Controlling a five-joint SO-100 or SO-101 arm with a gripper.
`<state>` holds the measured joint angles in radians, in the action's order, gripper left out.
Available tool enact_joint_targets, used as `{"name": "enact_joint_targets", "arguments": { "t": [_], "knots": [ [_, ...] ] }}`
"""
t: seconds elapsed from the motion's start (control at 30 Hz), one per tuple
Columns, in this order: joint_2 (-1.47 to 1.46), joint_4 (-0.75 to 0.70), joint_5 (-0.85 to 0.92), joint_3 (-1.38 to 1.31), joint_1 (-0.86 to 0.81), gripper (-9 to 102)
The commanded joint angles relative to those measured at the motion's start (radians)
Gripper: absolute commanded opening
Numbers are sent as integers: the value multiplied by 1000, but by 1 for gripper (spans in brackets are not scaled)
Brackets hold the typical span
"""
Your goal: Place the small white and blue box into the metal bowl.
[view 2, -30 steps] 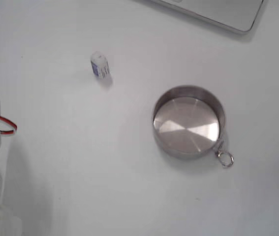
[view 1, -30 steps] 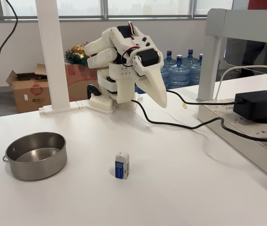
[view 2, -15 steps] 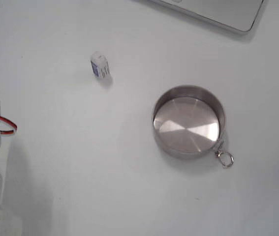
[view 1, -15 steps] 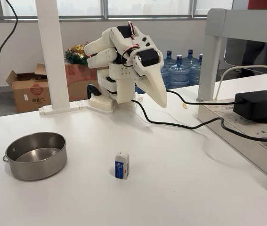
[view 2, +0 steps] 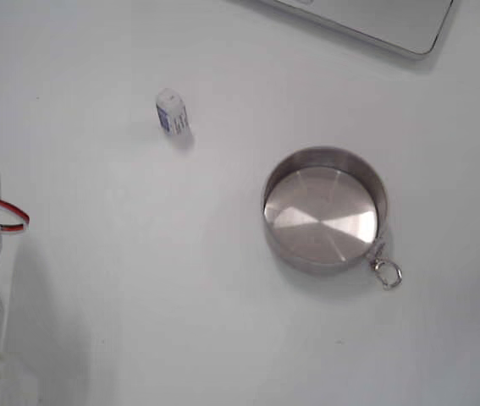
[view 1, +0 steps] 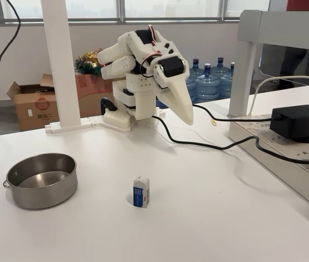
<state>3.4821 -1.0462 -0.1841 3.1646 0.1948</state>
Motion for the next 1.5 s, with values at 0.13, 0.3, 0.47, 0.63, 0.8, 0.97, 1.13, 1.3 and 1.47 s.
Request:
{"name": "enact_joint_targets", "arguments": {
  "t": [0.13,0.3,0.47,0.63,0.8,0.97,1.13,1.3,1.47],
  "knots": [
    [18,-5,0,46,-9,-4],
    [18,-5,0,46,-9,-4],
    [18,-5,0,46,-9,-4],
    [18,-5,0,46,-9,-4],
    [15,-3,5,46,-11,-4],
    [-98,26,5,41,-12,-4],
    [-422,301,-6,-12,-17,-4],
    [-698,712,-9,-28,-137,-4],
    [-851,1123,5,-41,-258,-4]
  ]
}}
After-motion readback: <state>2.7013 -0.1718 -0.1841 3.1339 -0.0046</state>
